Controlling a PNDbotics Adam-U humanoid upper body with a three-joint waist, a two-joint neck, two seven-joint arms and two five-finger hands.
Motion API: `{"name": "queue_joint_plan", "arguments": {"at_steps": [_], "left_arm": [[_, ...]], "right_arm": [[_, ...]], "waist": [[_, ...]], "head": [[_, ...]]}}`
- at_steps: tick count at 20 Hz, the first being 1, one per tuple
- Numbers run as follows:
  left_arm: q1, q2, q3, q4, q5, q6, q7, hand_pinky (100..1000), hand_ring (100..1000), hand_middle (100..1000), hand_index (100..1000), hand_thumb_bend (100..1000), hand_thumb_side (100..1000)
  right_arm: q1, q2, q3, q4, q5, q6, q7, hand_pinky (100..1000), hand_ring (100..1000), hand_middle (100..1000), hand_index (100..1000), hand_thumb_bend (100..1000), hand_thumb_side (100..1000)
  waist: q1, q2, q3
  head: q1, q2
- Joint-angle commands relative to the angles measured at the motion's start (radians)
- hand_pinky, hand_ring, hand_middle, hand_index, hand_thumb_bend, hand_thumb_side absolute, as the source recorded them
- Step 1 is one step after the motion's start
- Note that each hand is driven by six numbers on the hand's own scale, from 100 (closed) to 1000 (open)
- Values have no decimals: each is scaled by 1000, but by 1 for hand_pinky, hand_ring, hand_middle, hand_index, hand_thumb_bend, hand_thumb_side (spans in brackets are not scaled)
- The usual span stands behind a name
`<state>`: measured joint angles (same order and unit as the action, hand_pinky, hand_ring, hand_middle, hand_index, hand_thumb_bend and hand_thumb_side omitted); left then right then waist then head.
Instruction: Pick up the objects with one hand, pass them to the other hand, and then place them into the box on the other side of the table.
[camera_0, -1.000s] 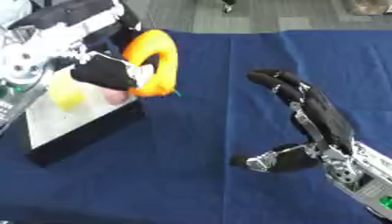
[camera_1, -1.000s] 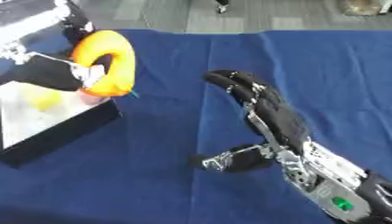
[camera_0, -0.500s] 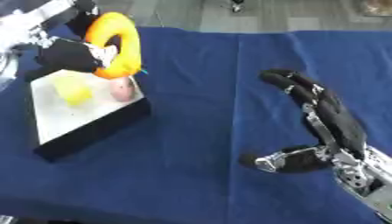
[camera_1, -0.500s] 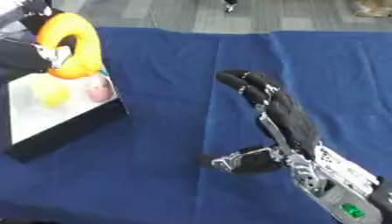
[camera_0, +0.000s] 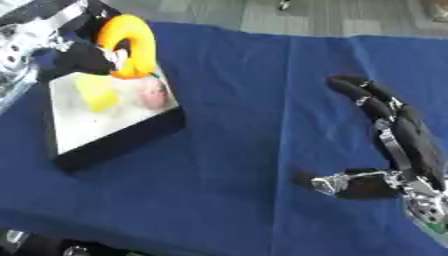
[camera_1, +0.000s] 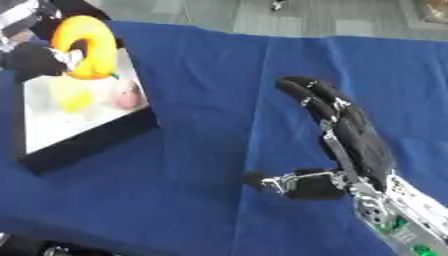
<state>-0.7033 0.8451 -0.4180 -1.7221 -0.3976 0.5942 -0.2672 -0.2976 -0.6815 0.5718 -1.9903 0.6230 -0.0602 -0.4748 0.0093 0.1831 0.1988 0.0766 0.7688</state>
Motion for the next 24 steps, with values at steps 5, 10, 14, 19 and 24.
{"name": "queue_joint_plan", "arguments": {"at_steps": [5, 10, 14, 19, 24], "left_arm": [[-14, -6, 23, 124, -54, -67, 41, 736, 577, 474, 523, 100, 244], [-13, -15, 26, 172, -78, -80, 55, 751, 605, 523, 615, 100, 247], [-10, -14, 23, 194, -96, -82, 25, 828, 717, 653, 823, 100, 252], [-10, -9, 18, 198, -270, -75, -86, 906, 813, 739, 882, 398, 686], [-12, -12, 35, 184, -379, -71, -160, 916, 822, 743, 884, 430, 713]], "right_arm": [[-2, 4, -10, -10, 24, -4, -13, 833, 806, 813, 900, 768, 488], [2, 11, -10, -10, 35, 1, -15, 833, 806, 812, 899, 768, 488], [6, 12, -10, -10, 42, 2, -16, 834, 806, 812, 898, 768, 487], [10, 10, -11, -10, 47, 7, -16, 836, 807, 812, 898, 764, 491], [13, 6, -14, -10, 46, 2, -24, 836, 805, 812, 898, 763, 490]], "waist": [[-21, 9, -6], [-27, 15, -7], [-28, 15, -7], [-28, 11, -11], [-26, 7, -11]], "head": [[51, 1], [64, 1], [62, 1], [55, 1], [45, 1]]}}
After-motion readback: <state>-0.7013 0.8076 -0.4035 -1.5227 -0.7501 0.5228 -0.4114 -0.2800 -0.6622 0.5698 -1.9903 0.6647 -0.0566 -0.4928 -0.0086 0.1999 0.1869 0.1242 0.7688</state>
